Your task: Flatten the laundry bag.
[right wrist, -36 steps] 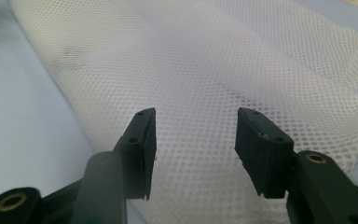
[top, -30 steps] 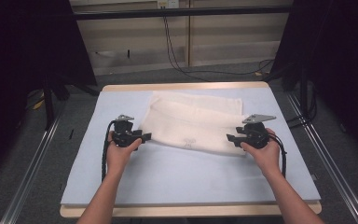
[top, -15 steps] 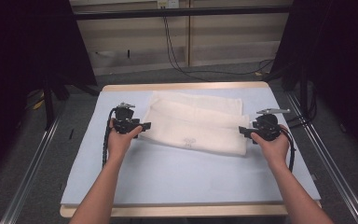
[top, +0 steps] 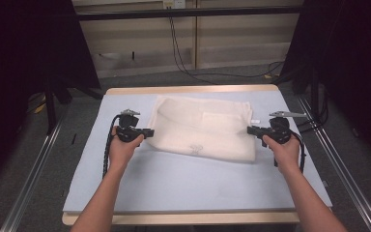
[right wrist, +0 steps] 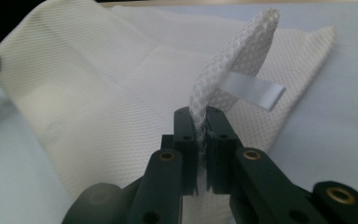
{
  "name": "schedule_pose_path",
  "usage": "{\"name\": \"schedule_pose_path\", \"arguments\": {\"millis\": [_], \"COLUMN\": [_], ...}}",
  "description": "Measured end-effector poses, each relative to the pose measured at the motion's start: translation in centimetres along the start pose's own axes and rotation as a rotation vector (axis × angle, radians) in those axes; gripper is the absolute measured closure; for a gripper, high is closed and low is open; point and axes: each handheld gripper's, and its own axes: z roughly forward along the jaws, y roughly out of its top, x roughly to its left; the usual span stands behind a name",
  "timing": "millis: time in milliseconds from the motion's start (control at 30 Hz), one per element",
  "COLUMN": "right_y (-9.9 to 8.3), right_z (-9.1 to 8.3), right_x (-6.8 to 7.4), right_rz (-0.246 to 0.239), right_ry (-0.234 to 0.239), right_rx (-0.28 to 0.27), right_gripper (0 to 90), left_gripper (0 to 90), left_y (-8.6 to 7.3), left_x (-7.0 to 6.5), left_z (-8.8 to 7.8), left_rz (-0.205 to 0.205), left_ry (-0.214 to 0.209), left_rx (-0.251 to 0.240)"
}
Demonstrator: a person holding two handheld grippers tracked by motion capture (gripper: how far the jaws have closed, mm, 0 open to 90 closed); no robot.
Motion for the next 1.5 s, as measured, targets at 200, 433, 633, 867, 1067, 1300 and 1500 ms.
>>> {"name": "schedule_pose_path", "arguments": {"millis": [200, 433, 633, 867, 1067, 1300, 1500], "right_y": [-2.8, -5.7, -7.6, -8.1, -7.9, -7.9, -7.9], "right_z": [-1.9, -3.5, -4.0, -4.1, -3.6, -3.5, -3.4], "right_x": [3.0, 3.9, 4.5, 4.6, 4.9, 4.9, 4.7], "right_rz": [-0.153, -0.209, -0.23, -0.223, -0.247, -0.25, -0.242], "right_ry": [0.109, 0.154, 0.189, 0.196, 0.194, 0.205, 0.213], "right_rx": [0.006, 0.051, 0.076, 0.067, 0.086, 0.095, 0.094], "right_gripper": [84.5, 84.6, 84.5, 84.5, 84.5, 84.5, 84.5], "left_gripper": [82.7, 82.7, 82.7, 68.8, 50.7, 43.6, 48.4], "left_y": [-3.0, -4.6, -5.6, -6.2, -4.0, -1.6, 0.1], "left_x": [-0.2, 0.4, 0.5, 0.8, 0.6, 0.7, 0.9], "left_z": [0.0, -0.3, -0.4, -1.1, -1.4, -0.3, 0.9], "left_rz": [-0.019, -0.028, -0.039, -0.058, -0.022, -0.026, -0.043], "left_ry": [0.022, 0.048, 0.069, 0.039, 0.013, 0.021, -0.02], "left_rx": [-0.005, 0.001, -0.006, -0.022, -0.025, -0.043, -0.082]}}
